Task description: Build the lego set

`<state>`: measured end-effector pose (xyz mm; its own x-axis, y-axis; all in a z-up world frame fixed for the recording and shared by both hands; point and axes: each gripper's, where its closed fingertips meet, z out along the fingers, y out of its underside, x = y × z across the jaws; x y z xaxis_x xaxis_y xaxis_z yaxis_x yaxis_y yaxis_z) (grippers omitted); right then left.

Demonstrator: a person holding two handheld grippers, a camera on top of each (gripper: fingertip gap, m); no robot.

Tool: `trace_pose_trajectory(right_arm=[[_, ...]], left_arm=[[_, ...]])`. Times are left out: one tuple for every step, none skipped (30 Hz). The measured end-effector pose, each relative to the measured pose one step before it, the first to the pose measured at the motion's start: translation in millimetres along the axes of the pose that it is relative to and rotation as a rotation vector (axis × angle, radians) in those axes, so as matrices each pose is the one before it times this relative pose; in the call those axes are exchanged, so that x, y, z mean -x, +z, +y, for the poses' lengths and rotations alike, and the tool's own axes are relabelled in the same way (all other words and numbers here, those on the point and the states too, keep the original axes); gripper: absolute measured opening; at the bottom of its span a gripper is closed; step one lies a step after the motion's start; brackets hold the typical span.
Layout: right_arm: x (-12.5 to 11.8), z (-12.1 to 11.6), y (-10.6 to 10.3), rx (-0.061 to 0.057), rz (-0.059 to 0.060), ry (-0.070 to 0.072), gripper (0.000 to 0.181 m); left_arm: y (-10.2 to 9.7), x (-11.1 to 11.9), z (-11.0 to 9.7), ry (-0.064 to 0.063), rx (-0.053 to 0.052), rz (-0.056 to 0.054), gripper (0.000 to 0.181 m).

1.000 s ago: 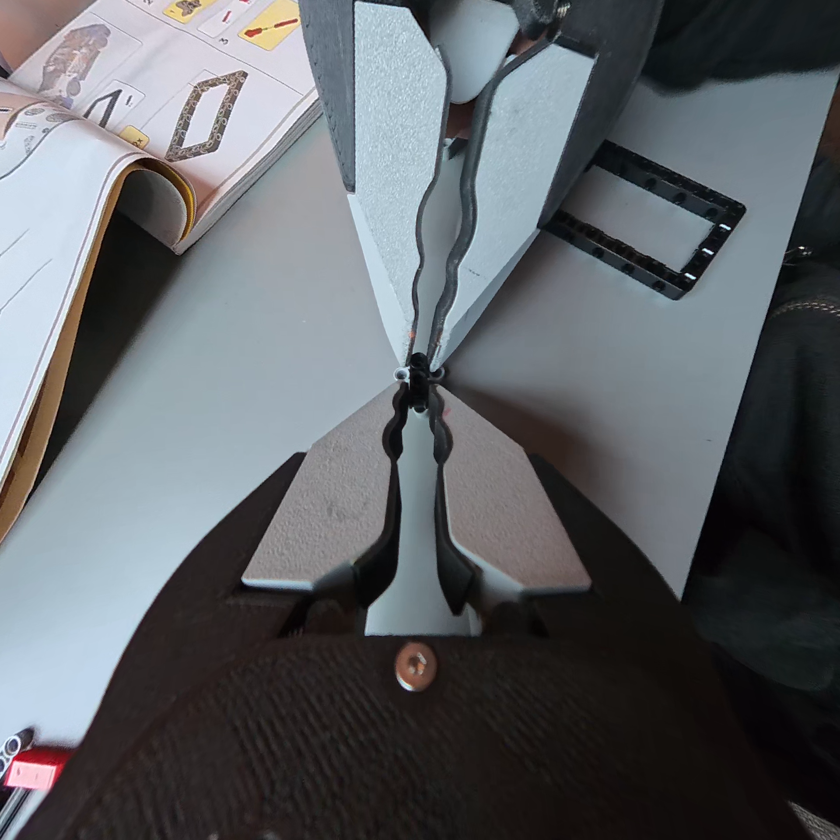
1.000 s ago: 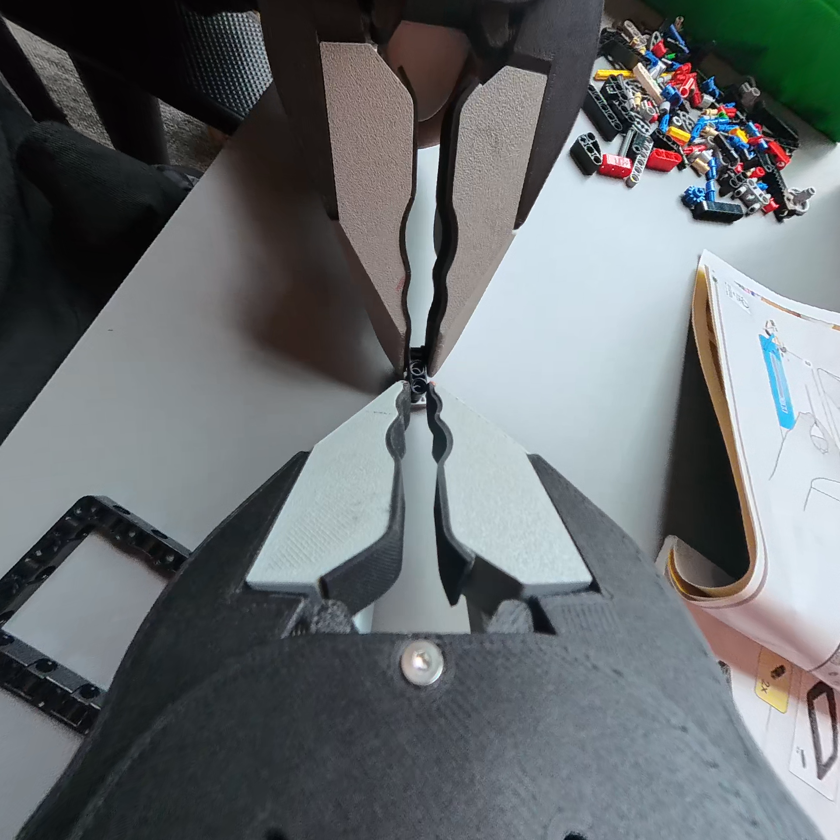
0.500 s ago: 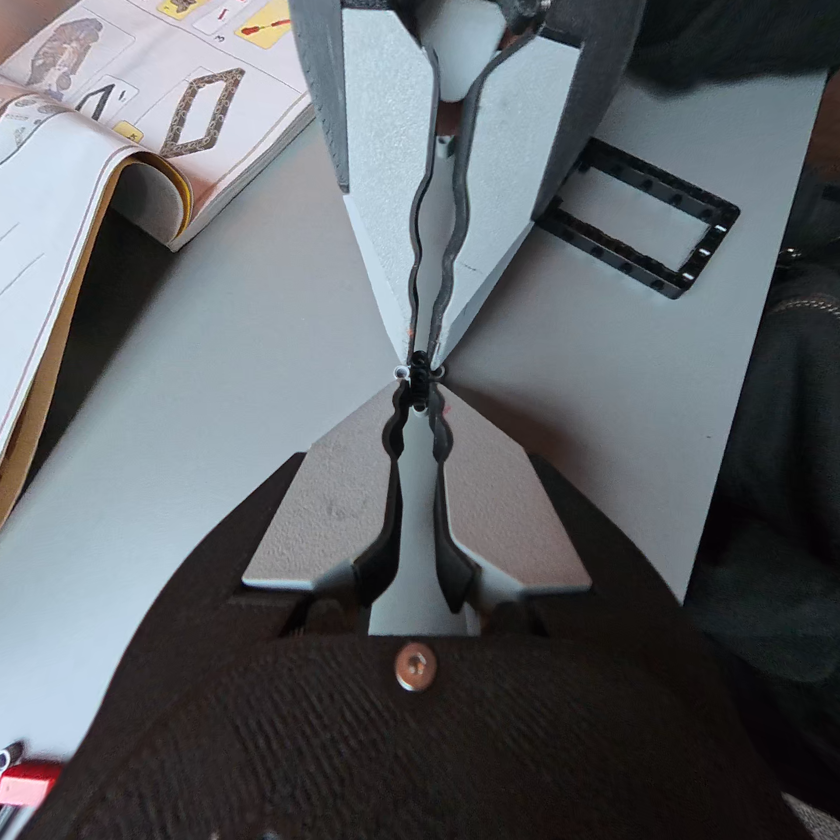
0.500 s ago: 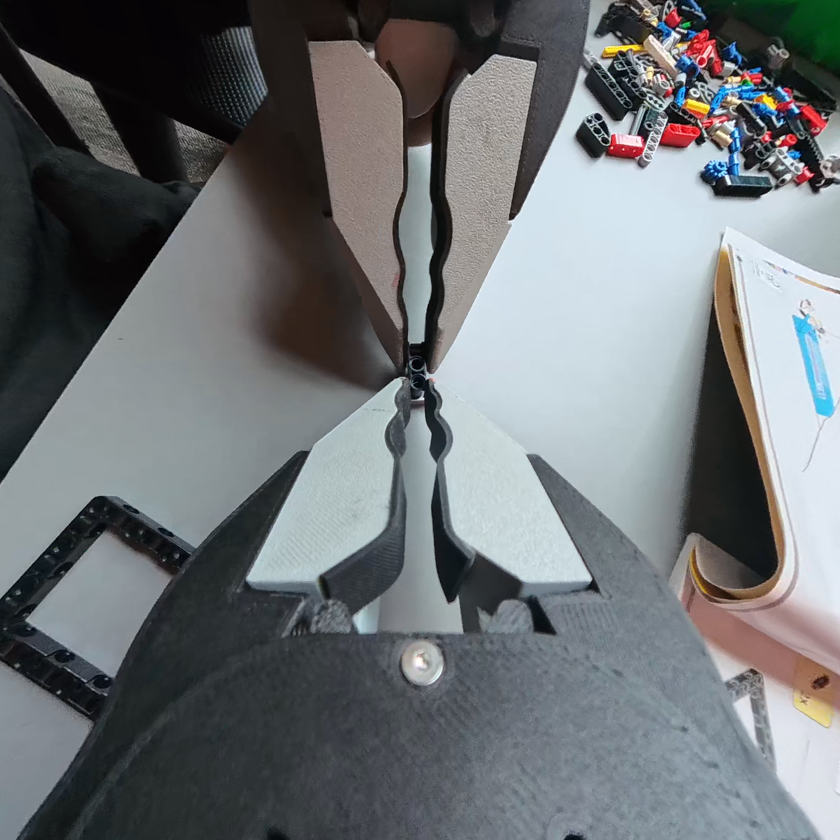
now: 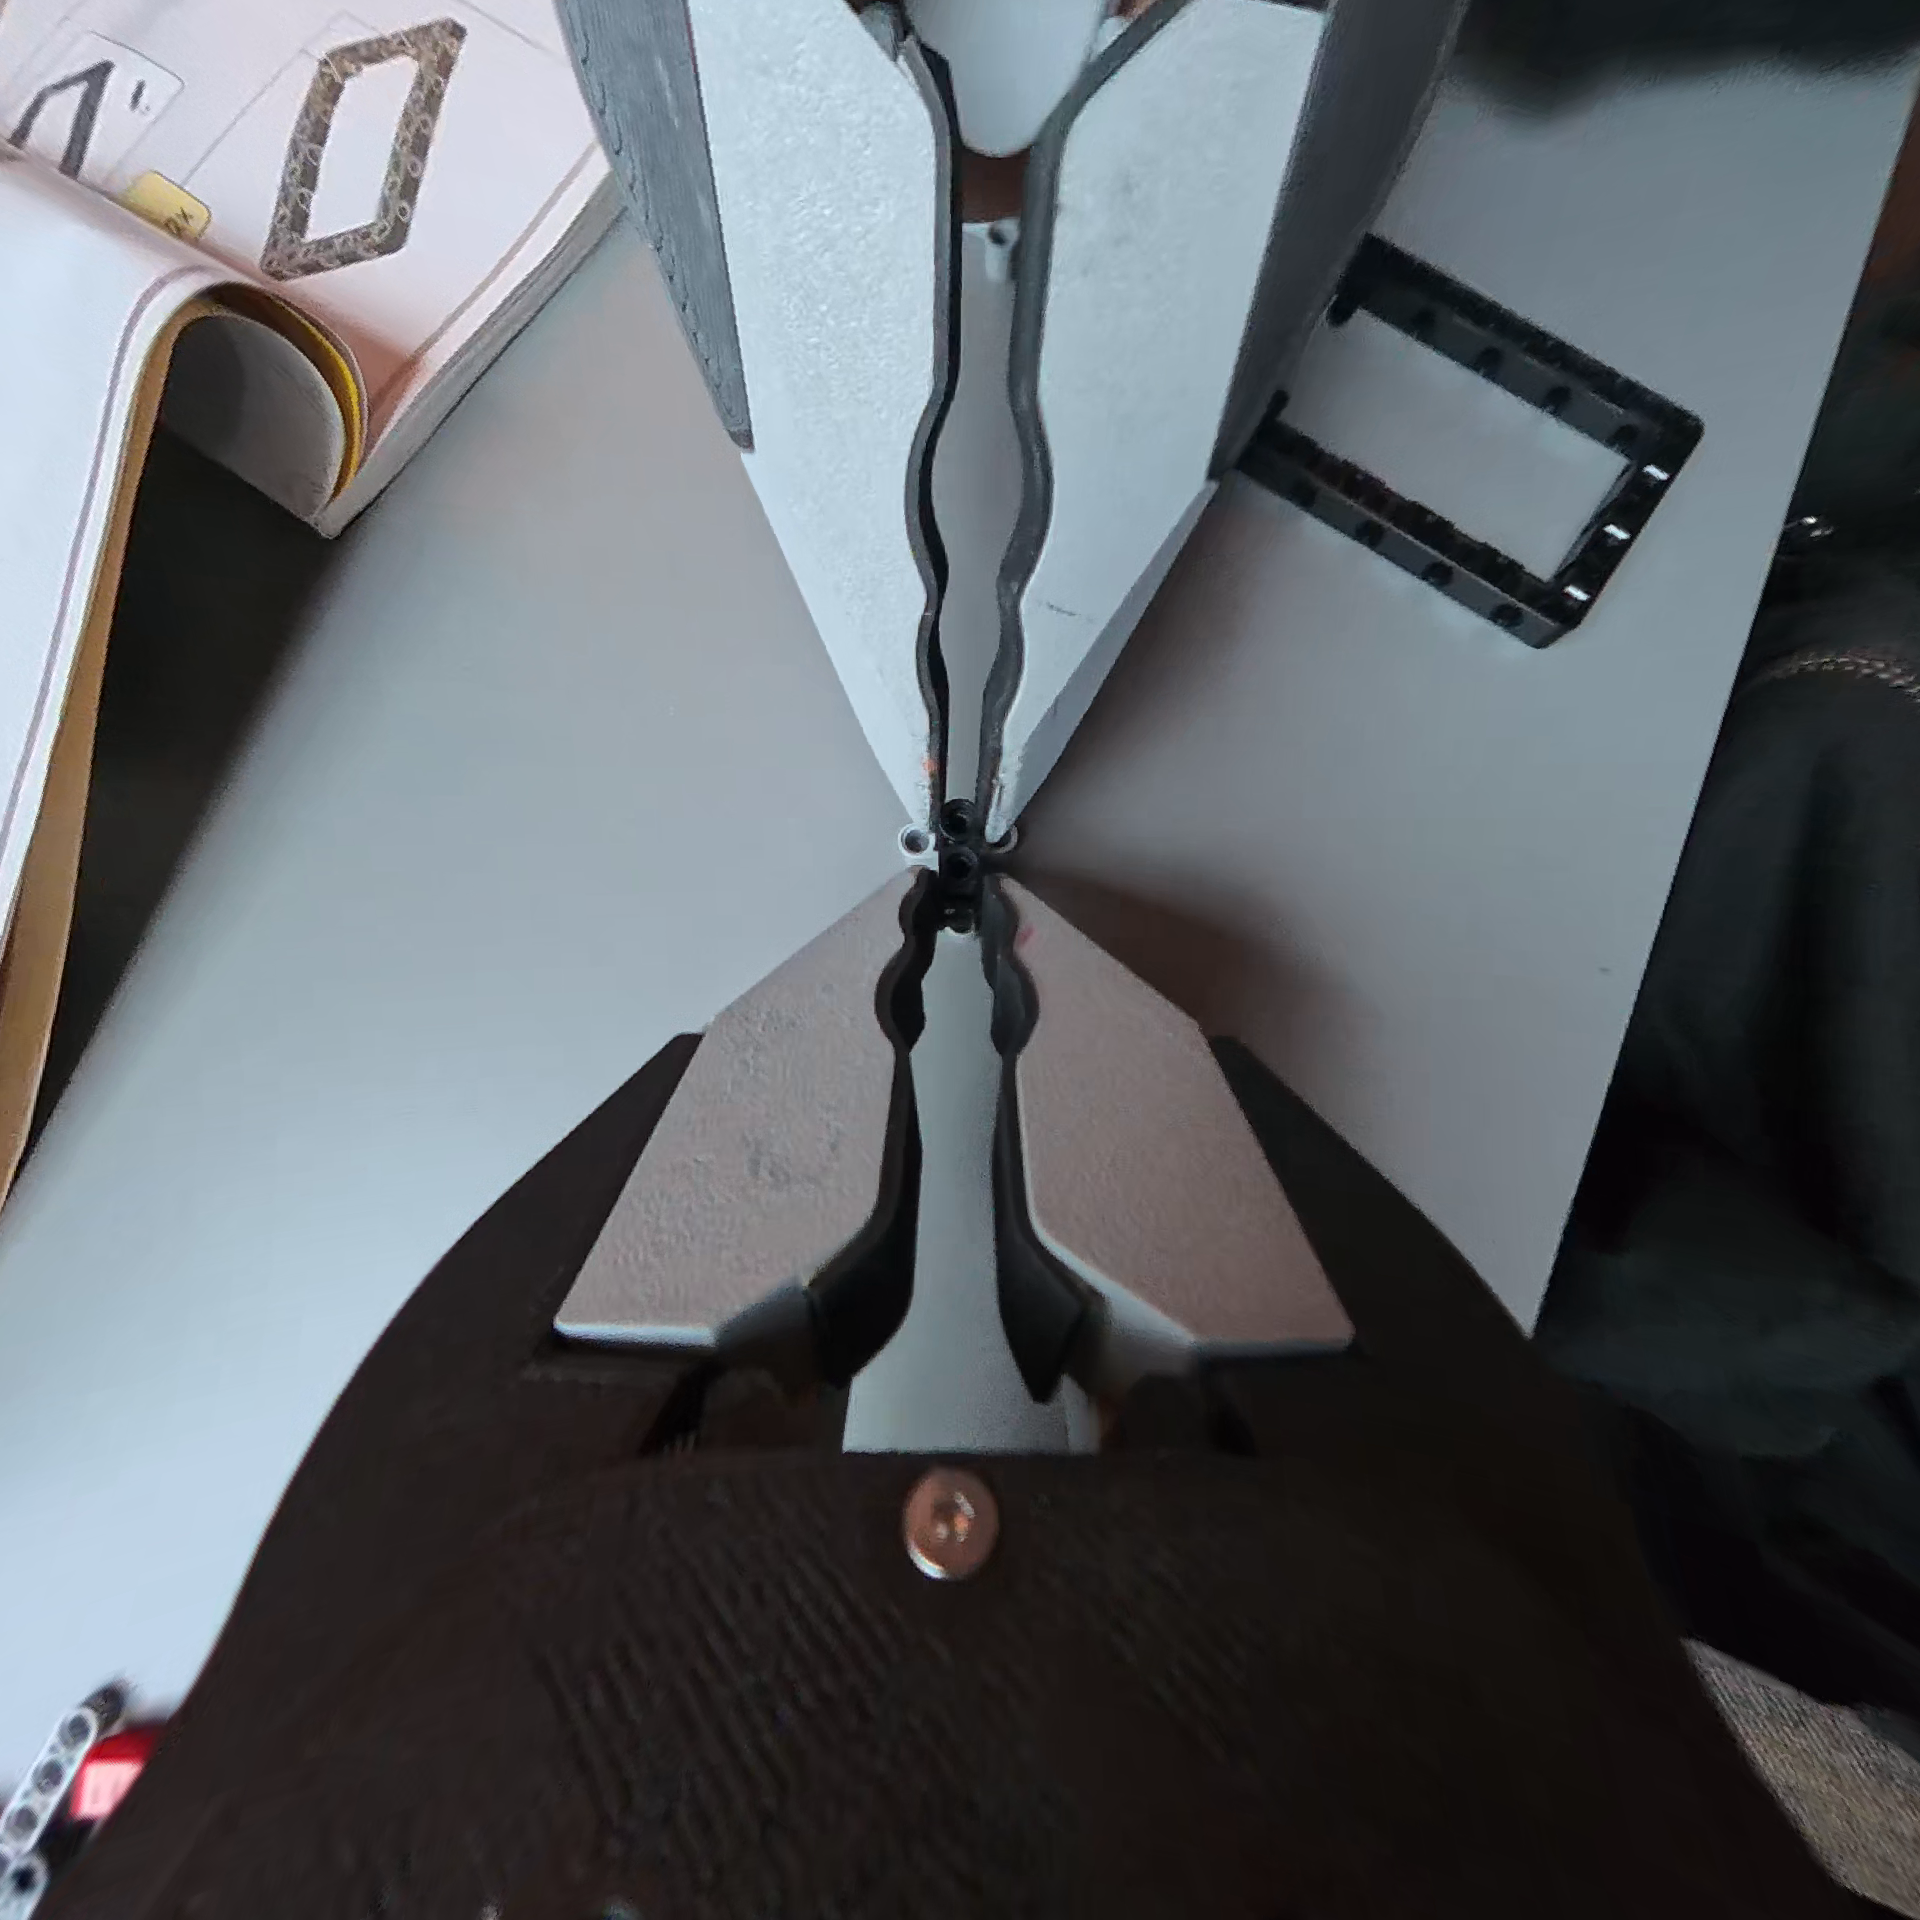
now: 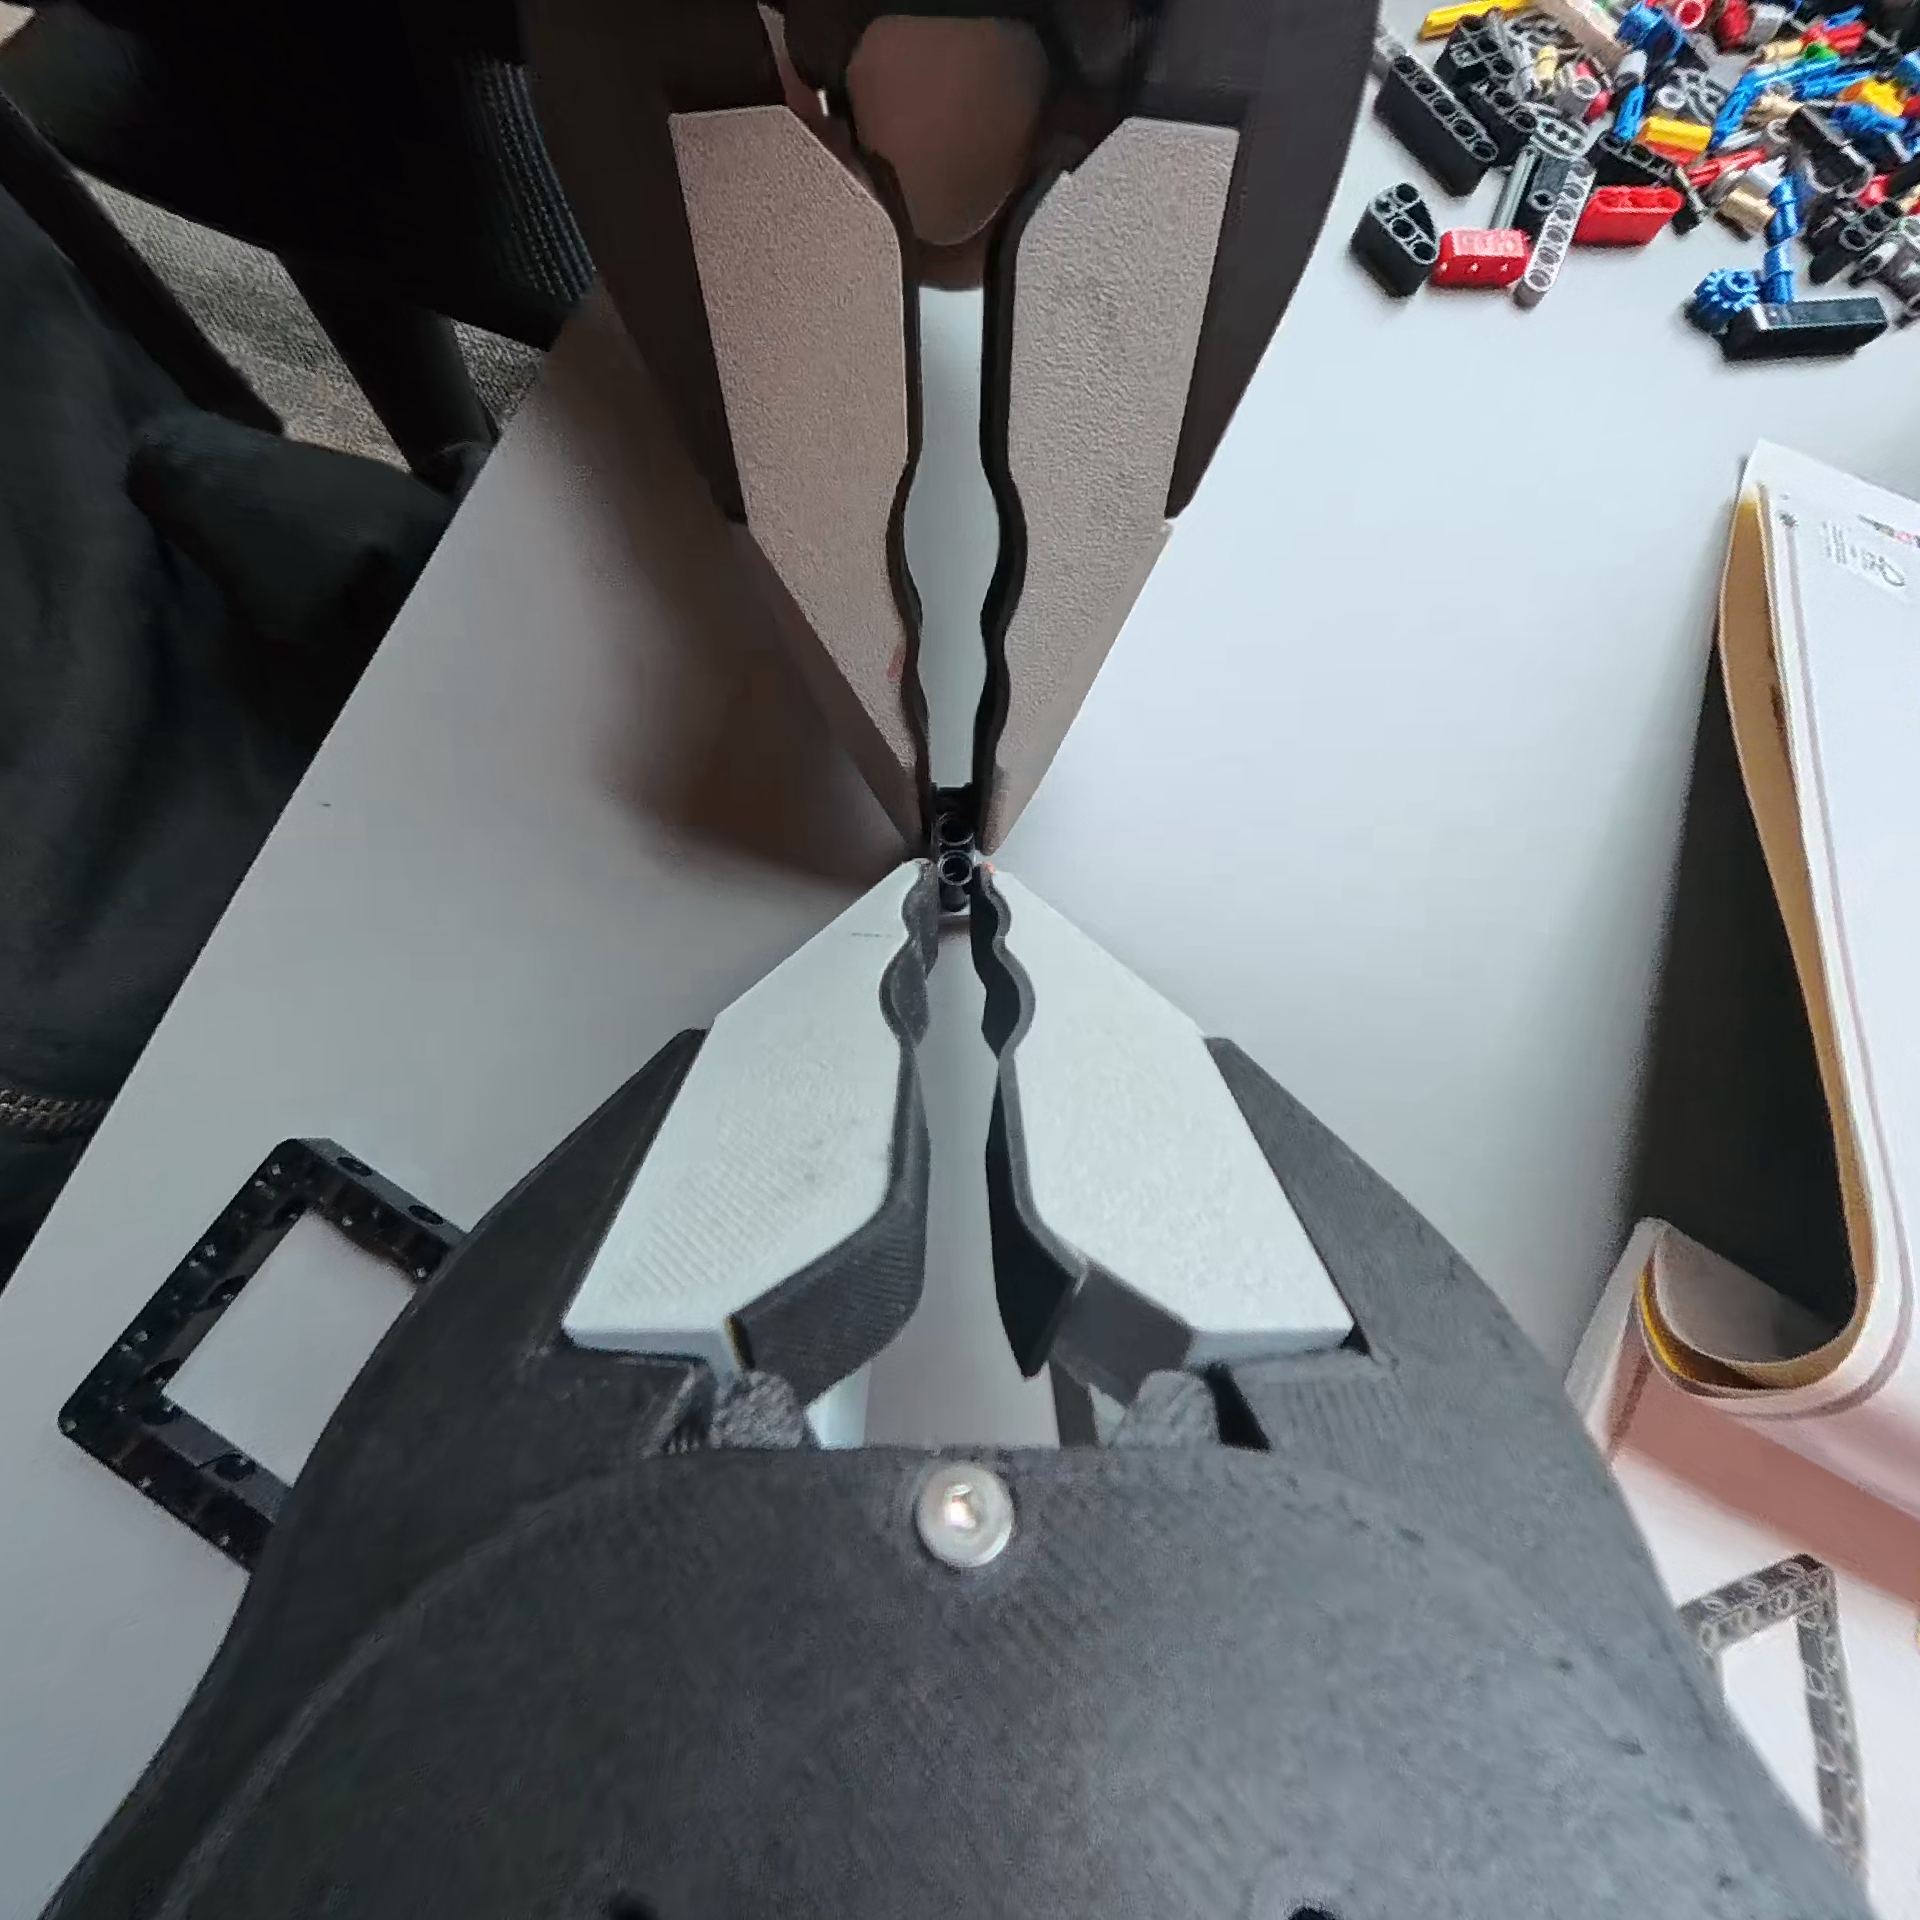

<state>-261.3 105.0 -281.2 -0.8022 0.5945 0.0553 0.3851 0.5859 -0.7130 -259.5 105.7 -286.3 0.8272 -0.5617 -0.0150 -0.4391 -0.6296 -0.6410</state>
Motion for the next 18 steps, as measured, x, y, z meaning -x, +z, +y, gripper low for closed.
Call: trace_pose_trajectory(right_arm=[[-0.01, -0.51, -0.04, 0.0028, 0.0035, -0.0023, 0.004], [0.05, -0.78, 0.05, 0.0081, 0.0038, 0.0027, 0.004], [-0.06, -0.50, -0.06, -0.0025, 0.0024, 0.0103, 0.004], [-0.15, 0.13, -0.52, -0.0052, -0.0011, 0.0219, 0.004], [1.73, 0.76, -1.55, -0.0014, -0.0153, 0.0188, 0.004], [1.15, 0.16, -2.52, -0.0010, -0.0084, 0.0087, 0.003], [-0.67, -1.71, -3.40, -0.0095, 0.0117, -0.0036, 0.000], [-2.25, -4.27, -3.72, -0.0213, 0.0288, -0.0128, 0.000], [-1.64, -4.54, -3.33, -0.0192, 0.0257, -0.0163, 0.000], [0.39, -2.60, -1.78, -0.0040, 0.0082, -0.0121, 0.000], [0.73, -0.06, 0.24, 0.0133, 0.0027, -0.0089, 0.000], [-1.22, 2.68, 1.63, 0.0262, 0.0148, -0.0100, 0.000], [-0.24, 4.47, 2.37, 0.0313, 0.0086, -0.0134, 0.000], [0.33, 5.03, 2.46, 0.0333, 0.0056, -0.0131, 0.000], [-0.55, 3.20, 1.34, 0.0202, 0.0135, -0.0189, 0.000], [1.08, 1.77, 0.57, 0.0125, 0.0038, -0.0202, 0.000], [-0.09, -0.27, -0.34, 0.0025, 0.0081, -0.0100, 0.000], [-1.12, -2.71, -1.50, -0.0131, 0.0078, 0.0037, 0.000]], left_arm=[[0.01, 0.03, 0.25, -0.0030, 0.0192, 0.0038, 0.006], [-0.07, -0.04, 0.18, 0.0009, 0.0111, 0.0064, 0.006], [0.07, 0.18, -0.05, 0.0029, 0.0040, 0.0044, 0.006], [0.26, 0.04, -0.83, 0.0008, -0.0036, 0.0023, 0.006], [0.56, -2.28, -1.17, -0.0007, -0.0021, 0.0137, 0.006], [0.60, -0.89, -0.28, -0.0008, 0.0063, 0.0025, 0.006], [-0.03, 1.17, 0.21, 0.0051, 0.0069, -0.0110, 0.006], [-0.22, 0.20, -0.03, 0.0016, 0.0036, -0.0002, 0.006], [0.00, -0.06, -0.13, -0.0019, 0.0008, 0.0033, 0.006], [0.10, 0.07, 0.00, -0.0024, -0.0005, 0.0035, 0.006], [-0.02, -0.03, 0.05, -0.0001, 0.0006, 0.0021, 0.006], [0.06, 0.02, 0.00, 0.0009, 0.0016, -0.0001, 0.006], [0.09, 0.04, -0.01, 0.0014, 0.0022, -0.0010, 0.006], [-0.03, 0.03, 0.61, -0.0001, 0.0051, -0.0006, 0.006], [0.00, -0.22, -0.25, -0.0015, -0.0017, 0.0014, 0.006], [0.16, -0.06, 0.03, -0.0038, -0.0020, 0.0009, 0.006], [-0.07, -0.13, 0.01, -0.0045, -0.0014, 0.0026, 0.006], [0.02, -0.09, 0.08, -0.0009, -0.0013, 0.0016, 0.006]])
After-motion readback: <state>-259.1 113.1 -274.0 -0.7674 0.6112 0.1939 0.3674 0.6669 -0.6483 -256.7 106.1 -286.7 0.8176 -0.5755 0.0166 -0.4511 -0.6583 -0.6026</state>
